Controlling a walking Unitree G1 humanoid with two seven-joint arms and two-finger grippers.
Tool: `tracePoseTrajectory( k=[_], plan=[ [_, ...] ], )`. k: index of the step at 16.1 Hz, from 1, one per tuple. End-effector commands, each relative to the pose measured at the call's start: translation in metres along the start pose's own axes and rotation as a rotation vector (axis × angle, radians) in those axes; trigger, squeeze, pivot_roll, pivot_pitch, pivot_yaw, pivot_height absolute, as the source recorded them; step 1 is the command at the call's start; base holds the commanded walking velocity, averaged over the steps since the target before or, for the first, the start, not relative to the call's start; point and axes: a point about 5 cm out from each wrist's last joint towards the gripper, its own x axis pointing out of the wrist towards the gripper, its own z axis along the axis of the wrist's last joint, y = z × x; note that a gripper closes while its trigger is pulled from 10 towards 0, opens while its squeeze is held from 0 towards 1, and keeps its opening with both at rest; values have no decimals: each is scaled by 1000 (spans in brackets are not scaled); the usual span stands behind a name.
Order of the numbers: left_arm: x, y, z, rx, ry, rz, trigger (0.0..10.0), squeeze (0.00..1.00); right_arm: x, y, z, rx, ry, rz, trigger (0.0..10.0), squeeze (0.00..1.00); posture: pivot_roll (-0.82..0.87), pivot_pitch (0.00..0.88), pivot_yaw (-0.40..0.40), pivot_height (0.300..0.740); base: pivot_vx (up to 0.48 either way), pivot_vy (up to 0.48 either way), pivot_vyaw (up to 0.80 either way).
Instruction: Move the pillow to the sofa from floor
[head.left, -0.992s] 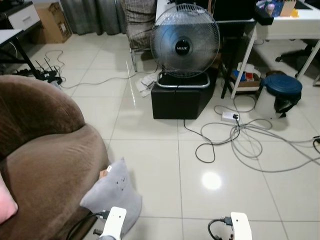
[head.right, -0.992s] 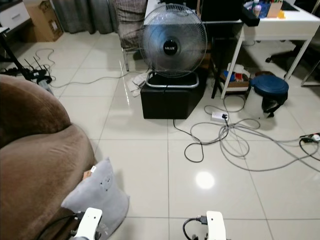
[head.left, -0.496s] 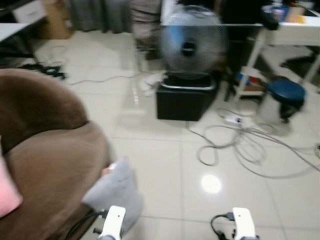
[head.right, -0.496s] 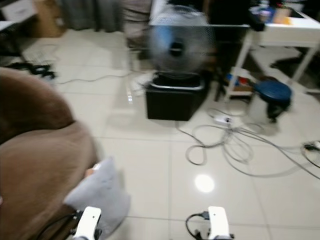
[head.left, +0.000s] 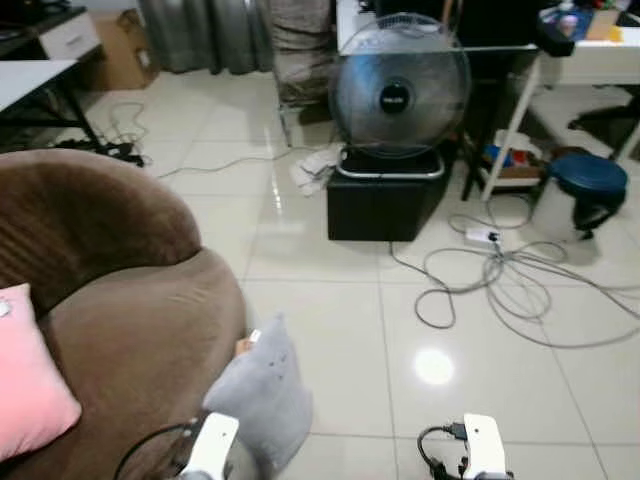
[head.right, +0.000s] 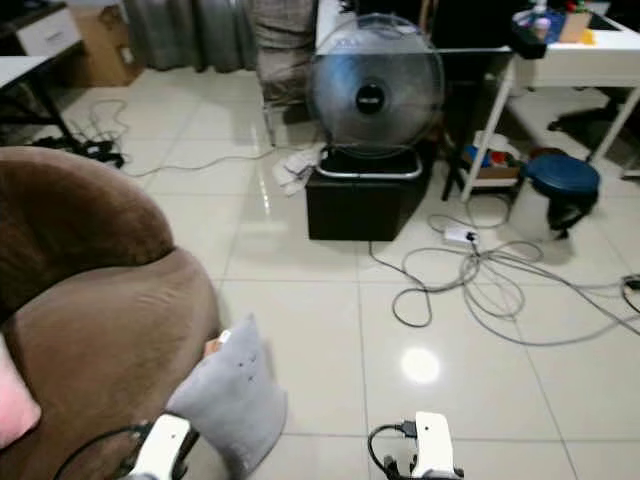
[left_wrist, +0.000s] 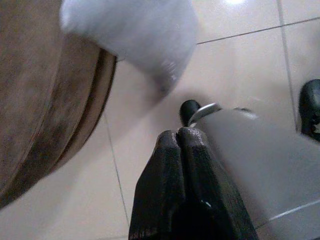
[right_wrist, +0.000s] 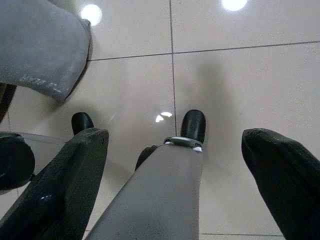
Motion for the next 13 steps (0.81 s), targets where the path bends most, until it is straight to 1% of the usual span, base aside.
tracePoseTrajectory(
  k=[1, 2, 4, 8, 9, 10, 11, 12, 13],
  plan=[
    [0, -1, 0, 22, 10, -8, 10000, 0, 0, -3, 0, 17, -9, -12, 10000, 0, 35, 0, 82, 740, 0, 0, 0],
    [0, -2, -1, 22, 13, -10, 10000, 0, -1, -3, 0, 18, -9, -12, 10000, 0, 26, 0, 88, 740, 0, 0, 0],
    [1, -12, -8, -35, 25, -13, 10000, 0, -1, -5, -1, 5, -4, -17, 10000, 0, 26, 0, 82, 740, 0, 0, 0],
    [1, -16, -8, -49, 18, -17, 10000, 0, -2, -9, 2, -45, -8, -19, 10000, 0, 48, 0, 40, 740, 0, 0, 0],
    [1, -16, -8, -44, 15, -18, 10000, 0, -2, -10, 4, -56, -11, -21, 10000, 0, 55, 0, 30, 740, 0, -480, 0],
    [1, -13, -10, -69, 15, -5, 10000, 0, -2, -12, 5, -65, -15, -22, 10000, 0, 60, 0, 22, 740, 0, -480, 0],
    [0, -13, -10, -77, 14, -2, 10000, 0, -2, -12, 6, -67, -16, -21, 10000, 0, 60, 0, 22, 740, 0, -480, 0],
    [0, -10, -11, -87, 14, 3, 10000, 0, -2, -12, 6, -68, -17, -21, 10000, 0, 63, 0, 20, 740, 0, 0, 0],
    [0, -5, -3, -87, -20, -9, 10000, 0, -2, -12, 6, -66, -16, -21, 10000, 0, 63, 0, 20, 740, 0, 0, 0]
  ],
)
